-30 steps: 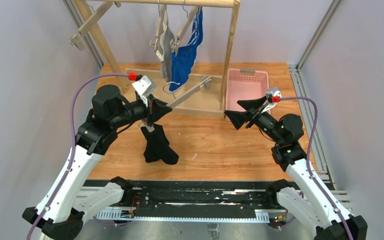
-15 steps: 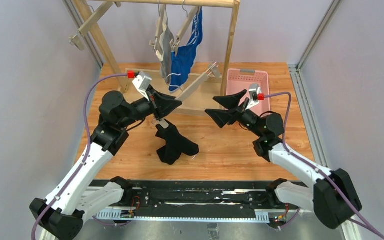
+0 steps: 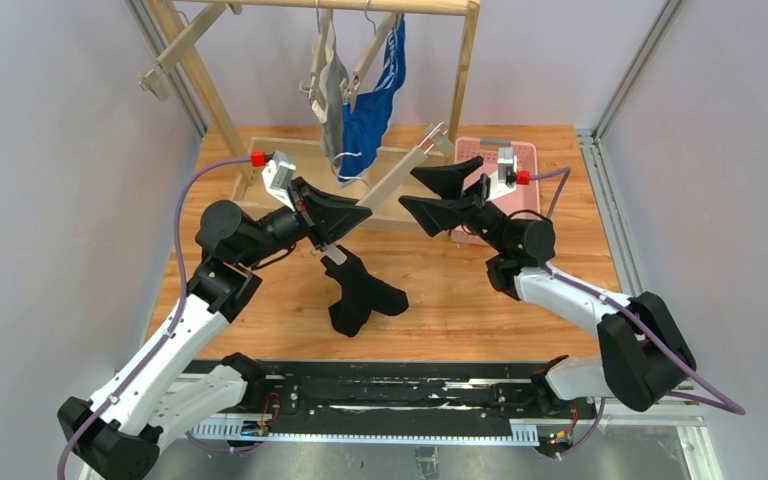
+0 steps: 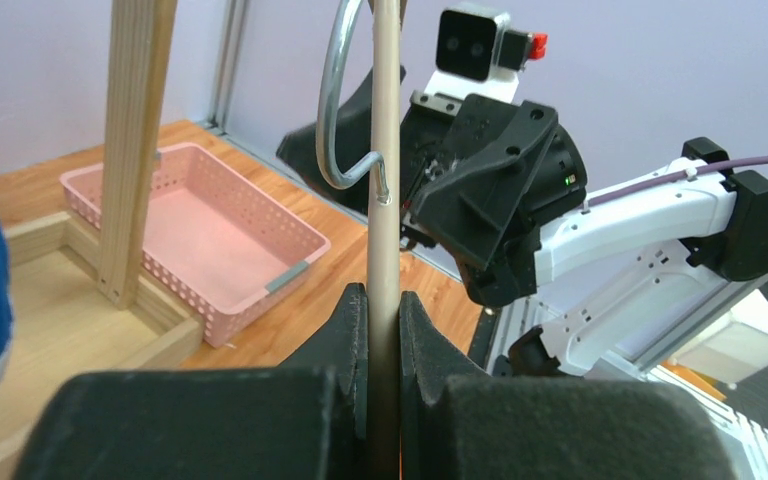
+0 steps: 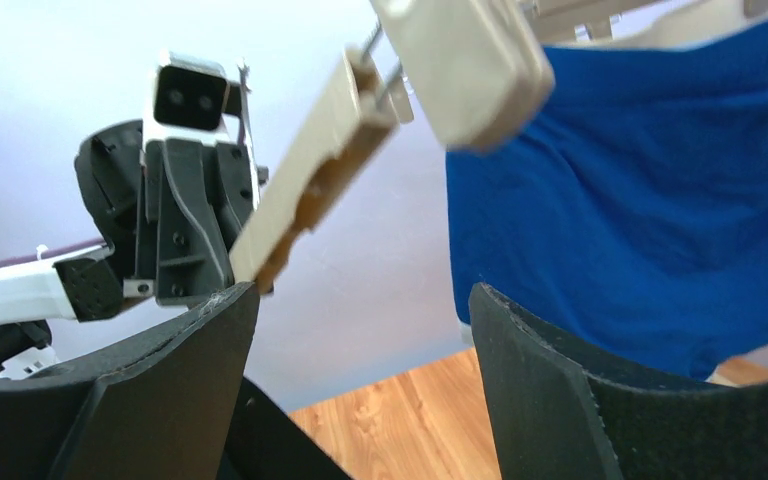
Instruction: Remove the underwear clipped to the hanger
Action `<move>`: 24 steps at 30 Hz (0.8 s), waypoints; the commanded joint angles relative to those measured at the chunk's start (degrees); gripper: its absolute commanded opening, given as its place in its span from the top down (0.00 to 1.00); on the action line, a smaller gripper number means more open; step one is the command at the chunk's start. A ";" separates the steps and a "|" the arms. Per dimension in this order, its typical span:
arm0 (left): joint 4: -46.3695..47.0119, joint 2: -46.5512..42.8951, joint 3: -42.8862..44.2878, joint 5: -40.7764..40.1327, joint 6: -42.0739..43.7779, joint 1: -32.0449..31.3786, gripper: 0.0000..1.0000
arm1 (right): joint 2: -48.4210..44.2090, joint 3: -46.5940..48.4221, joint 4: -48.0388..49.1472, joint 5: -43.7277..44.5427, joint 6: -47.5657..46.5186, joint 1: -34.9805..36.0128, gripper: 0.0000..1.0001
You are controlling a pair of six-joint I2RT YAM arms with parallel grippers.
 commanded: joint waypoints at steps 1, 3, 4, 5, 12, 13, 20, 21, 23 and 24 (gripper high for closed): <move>5.62 0.20 -0.52 -0.76 -1.24 -1.99 1.00 | 0.05 3.20 4.70 0.11 -0.27 0.85 0.21; 5.62 0.63 -0.43 -1.15 -0.93 -2.38 1.00 | 0.63 4.26 4.72 -0.12 0.37 0.88 0.21; 5.62 0.81 -0.44 -1.22 -0.79 -2.61 1.00 | 0.93 4.79 4.74 -0.13 0.66 0.97 0.21; 5.79 1.01 -0.43 -1.26 -0.74 -2.95 1.00 | 1.19 5.26 4.79 -0.20 0.90 1.07 0.21; 7.47 2.59 -0.22 -1.85 -0.24 -5.68 1.00 | 2.69 6.92 4.88 -0.86 1.22 1.96 0.21; 7.47 2.83 -0.10 -1.97 -0.14 -5.92 1.00 | 2.82 7.18 4.86 -0.98 1.55 2.06 0.21; 7.42 3.78 0.45 -3.11 0.56 -6.43 1.00 | 4.72 9.38 4.77 -2.97 4.66 2.11 0.78; 7.46 3.85 0.45 -3.16 0.65 -6.47 1.00 | 5.23 9.77 4.72 -3.22 5.29 2.06 0.96; 7.47 3.96 0.30 -3.30 0.76 -6.47 1.00 | 6.02 10.05 4.72 -3.21 6.16 2.07 0.99; 7.47 3.96 0.21 -3.33 0.72 -6.47 1.00 | 6.31 10.02 4.72 -3.12 6.17 2.07 0.99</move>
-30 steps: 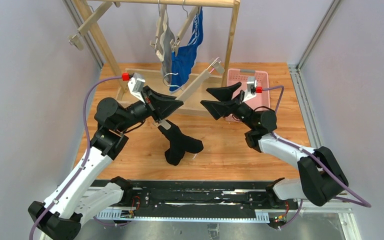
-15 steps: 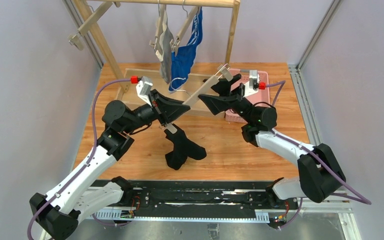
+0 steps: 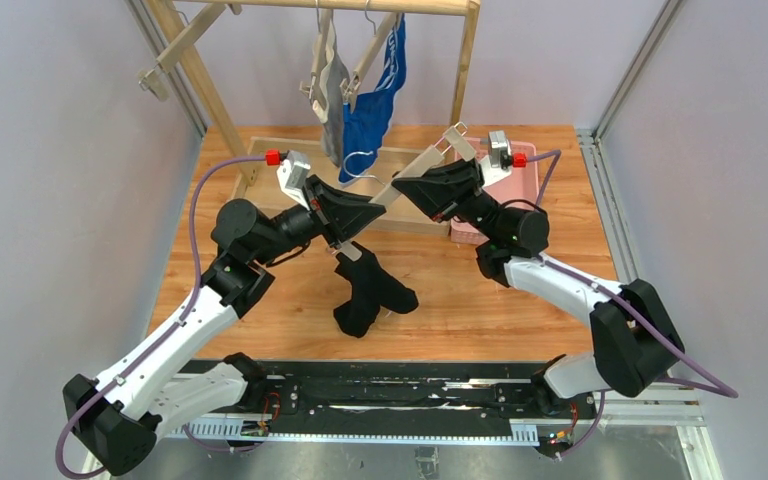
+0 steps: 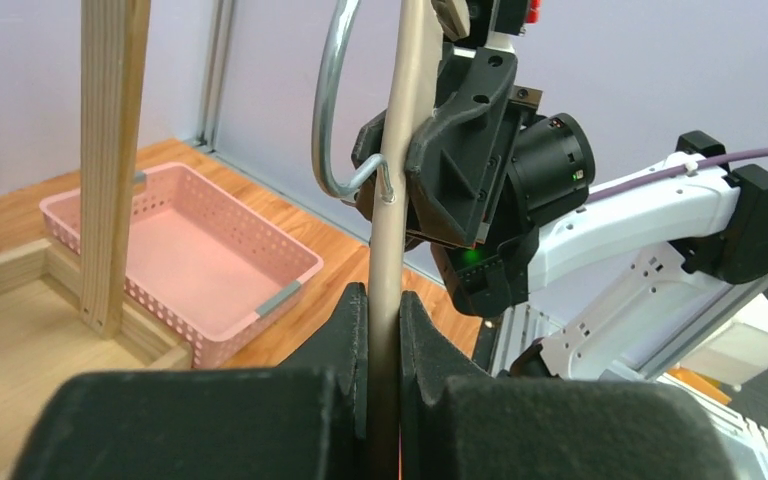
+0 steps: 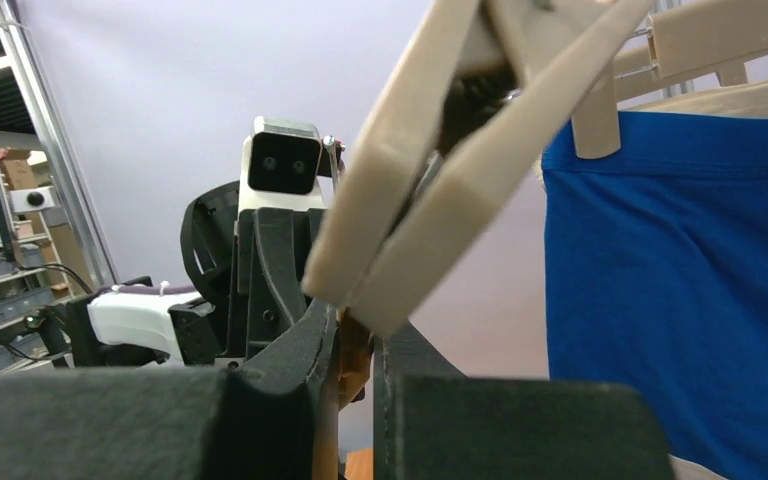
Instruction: Remove the underwear clipped to the hanger
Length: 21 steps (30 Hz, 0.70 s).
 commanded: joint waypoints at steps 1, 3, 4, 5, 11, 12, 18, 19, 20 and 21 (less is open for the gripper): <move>1.88 -0.29 0.70 0.19 -0.02 -1.09 1.00 | 2.06 1.72 0.61 -0.23 -2.65 0.27 0.99; 1.88 -0.29 0.20 -0.43 -0.26 -1.09 0.98 | 1.86 1.29 0.63 0.23 -3.03 0.27 0.99; 1.93 -0.32 -0.08 -0.83 -0.37 -1.09 0.95 | 1.74 1.07 0.63 0.31 -3.21 0.20 0.99; 1.95 -0.36 -0.45 -1.22 -0.37 -1.09 0.91 | 1.58 0.91 0.62 0.25 -3.41 0.19 0.99; 1.38 -2.05 -2.28 0.44 1.63 -1.09 0.70 | 0.81 0.65 0.55 -0.92 -3.34 0.26 0.99; 0.44 -2.68 -2.42 0.35 2.44 -1.09 0.68 | 0.73 0.79 0.63 -1.23 -2.95 0.27 0.99; -6.76 -7.51 -3.21 -5.52 7.84 -1.10 0.58 | -1.03 0.34 0.57 -2.49 -2.22 0.22 0.99; -7.43 -8.16 -3.18 -5.64 8.40 -1.10 0.57 | -1.28 -0.02 0.54 -2.56 -2.22 0.23 0.99; -8.09 -8.87 -3.15 -5.49 8.82 -1.09 0.56 | -1.42 -0.29 0.53 -2.58 -1.96 0.21 0.99; -8.79 -9.47 -3.01 -5.36 9.09 -1.09 0.55 | -1.57 -0.44 0.52 -2.58 -1.57 0.22 0.99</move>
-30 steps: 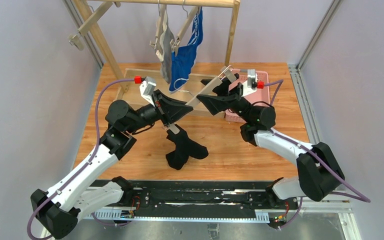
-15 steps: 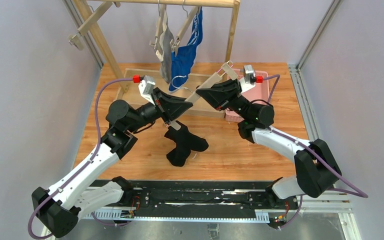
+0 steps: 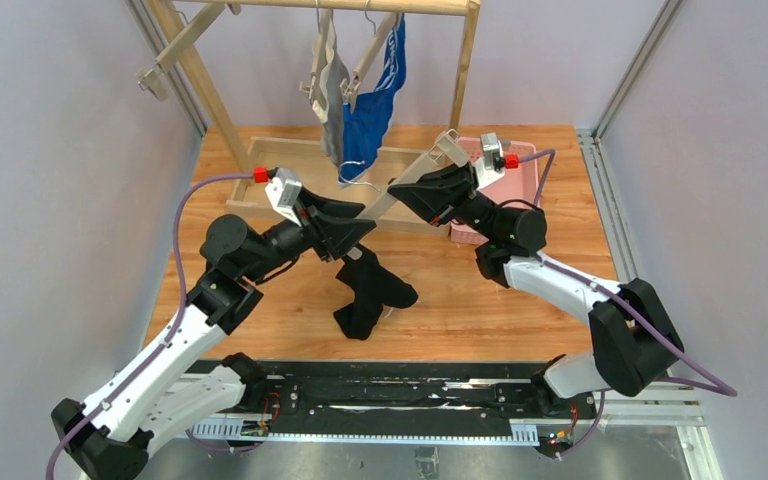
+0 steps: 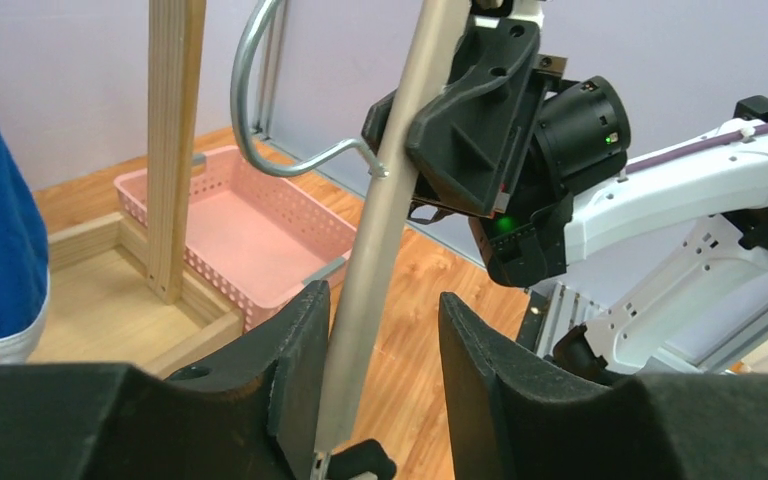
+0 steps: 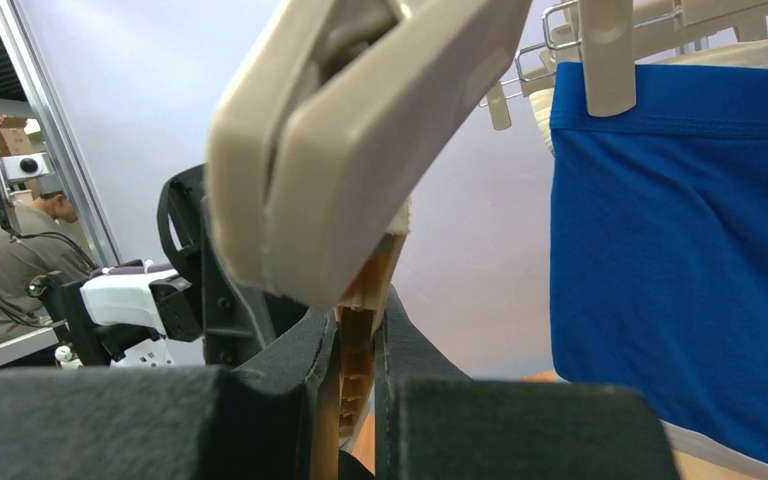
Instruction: Remove the underwear clipped to the hanger
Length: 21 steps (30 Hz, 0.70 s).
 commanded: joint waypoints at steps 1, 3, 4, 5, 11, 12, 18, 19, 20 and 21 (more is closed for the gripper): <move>-3.44 -3.75 0.31 -0.73 3.64 -0.70 0.54 | -2.08 -0.76 1.72 0.42 -1.20 0.11 0.99; -4.69 -4.75 0.28 0.02 4.11 -0.70 0.53 | -2.36 -0.60 1.69 -0.11 -1.03 0.34 0.99; -5.37 -5.17 0.26 0.48 4.40 -0.70 0.53 | -2.47 -0.54 1.62 -0.43 -1.17 0.53 0.99; -6.34 -5.41 0.31 0.85 4.67 -0.70 0.53 | -2.60 -0.50 1.57 -0.55 -1.32 0.69 0.99; -8.59 -5.41 -1.47 5.04 5.65 -0.70 0.53 | -3.38 -0.85 0.47 -0.71 -2.72 0.86 0.99; -8.47 -5.23 -1.74 5.95 5.56 -0.70 0.53 | -3.63 -0.89 0.31 -0.71 -2.92 0.83 0.99; -8.80 -5.37 -2.47 7.30 6.19 -0.71 0.52 | -5.41 -0.47 -2.04 -1.21 -4.54 0.85 1.00; -8.99 -5.65 -2.47 6.72 6.48 -0.70 0.52 | -5.63 -0.32 -2.36 -1.44 -4.58 0.83 0.99; -9.15 -6.04 -2.41 6.14 6.67 -0.70 0.52 | -5.95 -0.33 -2.56 -1.68 -4.63 0.87 0.99; -9.39 -6.46 -2.41 5.35 6.86 -0.70 0.51 | -6.18 -0.45 -2.69 -1.75 -4.63 0.91 1.00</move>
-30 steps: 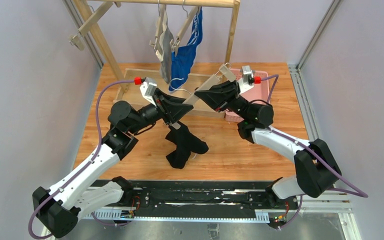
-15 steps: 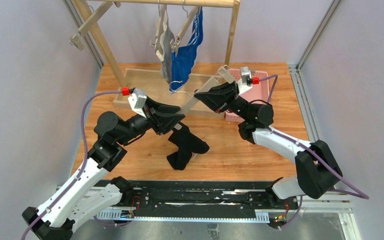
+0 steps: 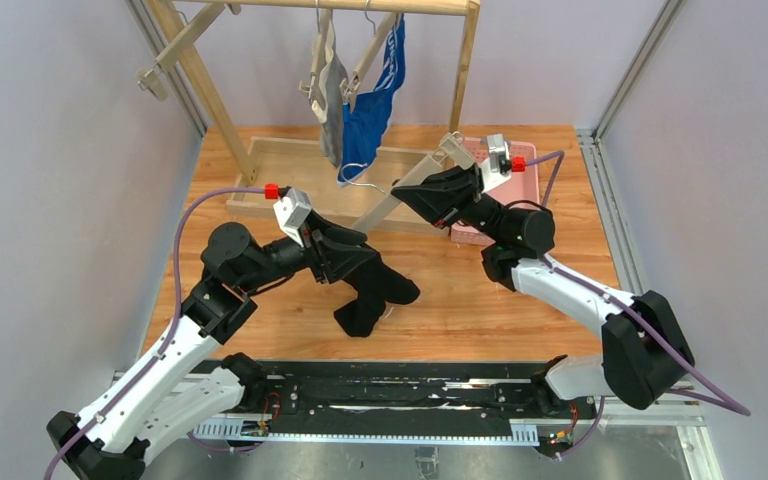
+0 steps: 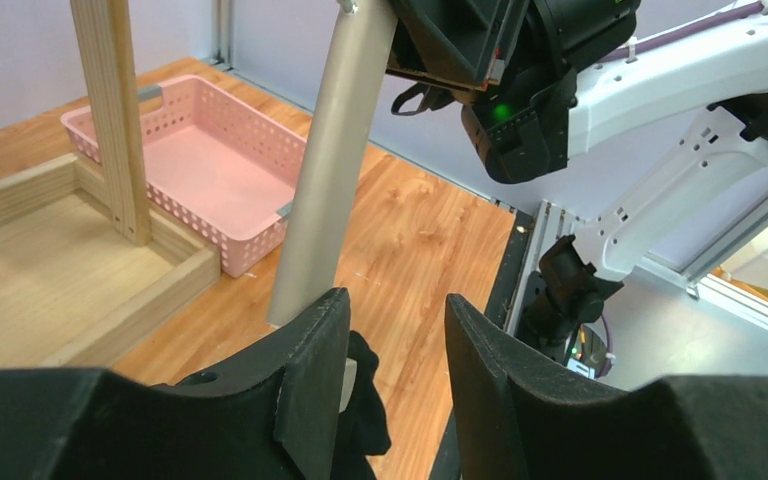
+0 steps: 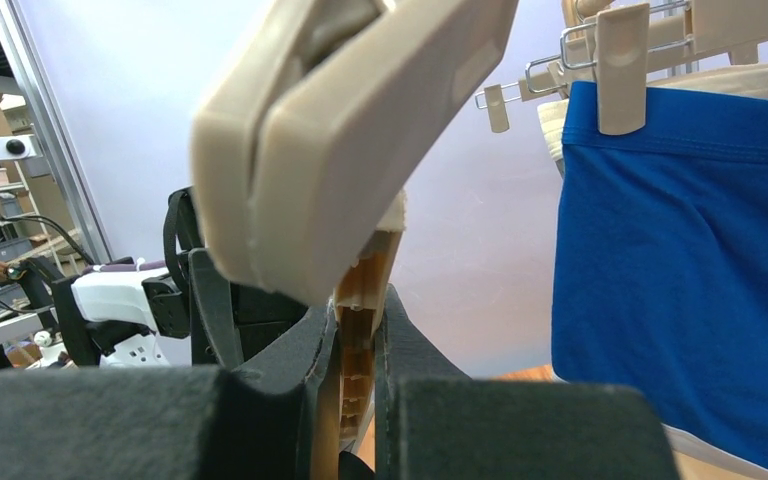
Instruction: Remove the underwear clipped to the hanger
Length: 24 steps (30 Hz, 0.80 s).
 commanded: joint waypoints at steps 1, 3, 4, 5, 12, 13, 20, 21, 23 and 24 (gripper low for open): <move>-0.34 -1.92 -0.12 -1.03 1.96 -0.57 0.51 | -2.81 0.15 1.02 -0.89 -1.55 0.82 0.99; -1.19 -2.49 0.08 -1.90 2.61 -0.57 0.50 | -3.44 -0.38 0.50 -0.89 -2.06 0.81 0.99; -1.67 -2.65 0.40 -2.12 2.97 -0.57 0.50 | -3.89 -0.52 0.09 -0.89 -2.39 0.81 1.00; -2.44 -2.79 0.78 -2.22 3.49 -0.59 0.50 | -4.21 -0.63 -0.39 -1.01 -2.67 0.81 0.99; -7.16 -4.55 1.92 -6.46 6.80 -0.57 0.48 | -6.75 -1.08 -2.20 -1.84 -3.27 0.85 0.99; -6.99 -4.79 1.82 -6.76 6.84 -0.57 0.47 | -7.07 -1.28 -2.23 -1.88 -3.21 0.81 0.99; -2.25 -3.64 0.67 -2.48 4.82 -0.57 0.45 | -7.32 -1.17 -0.42 -1.89 -1.14 1.13 0.99; -1.68 -3.28 0.40 -1.93 4.68 -0.57 0.45 | -7.17 -0.84 0.02 -2.11 -0.53 1.22 0.99; -1.15 -2.95 -0.13 -2.95 4.32 -0.57 0.44 | -7.03 -0.07 0.55 -2.90 0.01 1.58 1.00; -1.17 -2.71 -0.24 -3.46 4.27 -0.57 0.44 | -6.98 0.11 0.50 -3.13 0.07 1.74 0.99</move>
